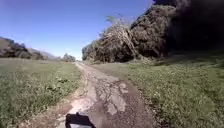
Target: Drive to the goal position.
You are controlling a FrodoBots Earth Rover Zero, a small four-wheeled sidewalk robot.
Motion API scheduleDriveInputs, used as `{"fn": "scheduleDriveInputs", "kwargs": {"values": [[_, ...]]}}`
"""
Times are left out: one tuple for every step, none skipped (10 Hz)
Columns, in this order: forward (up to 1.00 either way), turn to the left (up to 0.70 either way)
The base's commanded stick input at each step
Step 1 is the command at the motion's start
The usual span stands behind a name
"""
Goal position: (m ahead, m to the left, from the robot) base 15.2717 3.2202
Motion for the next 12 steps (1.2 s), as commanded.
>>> {"fn": "scheduleDriveInputs", "kwargs": {"values": [[0.50, 0.07], [0.50, 0.00], [0.50, 0.00], [0.50, 0.00], [0.50, 0.00], [0.50, 0.00], [0.50, 0.00], [0.50, 0.00], [0.50, 0.00], [0.50, 0.00], [0.50, 0.00], [0.50, 0.00]]}}
